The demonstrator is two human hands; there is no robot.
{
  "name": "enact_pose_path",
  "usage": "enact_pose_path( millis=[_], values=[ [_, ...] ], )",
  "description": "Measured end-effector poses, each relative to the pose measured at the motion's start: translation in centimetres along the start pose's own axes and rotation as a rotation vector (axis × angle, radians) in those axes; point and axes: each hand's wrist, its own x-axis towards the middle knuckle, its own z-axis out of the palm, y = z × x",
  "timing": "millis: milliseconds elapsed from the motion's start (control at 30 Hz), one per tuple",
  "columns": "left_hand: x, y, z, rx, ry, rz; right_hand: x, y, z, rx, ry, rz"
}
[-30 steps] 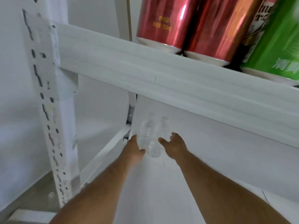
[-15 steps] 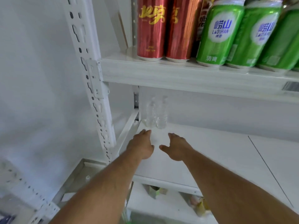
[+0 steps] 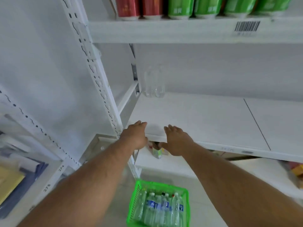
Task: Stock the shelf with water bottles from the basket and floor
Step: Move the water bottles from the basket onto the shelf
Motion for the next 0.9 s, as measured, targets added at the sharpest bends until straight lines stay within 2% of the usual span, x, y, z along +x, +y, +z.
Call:
enact_pose_path(
  millis=[233,433,633,900],
  values=[
    [-5.2,0.6,7.2,0.096,-0.123,0.033,-4.7,1.0,7.3,-0.064,-0.110,-0.028],
    [-6.3,-0.4,11.5,0.109,-0.210,0.055,-5.6,0.2,11.1,-0.043,-0.181,-0.011],
    [-5.1,-4.5,17.1,0.078,-0.350,0.061,-5.2,-0.3,16.5,-0.025,-0.312,0.099],
    [-3.1,-11.0,27.8,0.023,-0.574,0.036,-4.2,-0.2,27.8,0.054,-0.501,0.281]
  ],
)
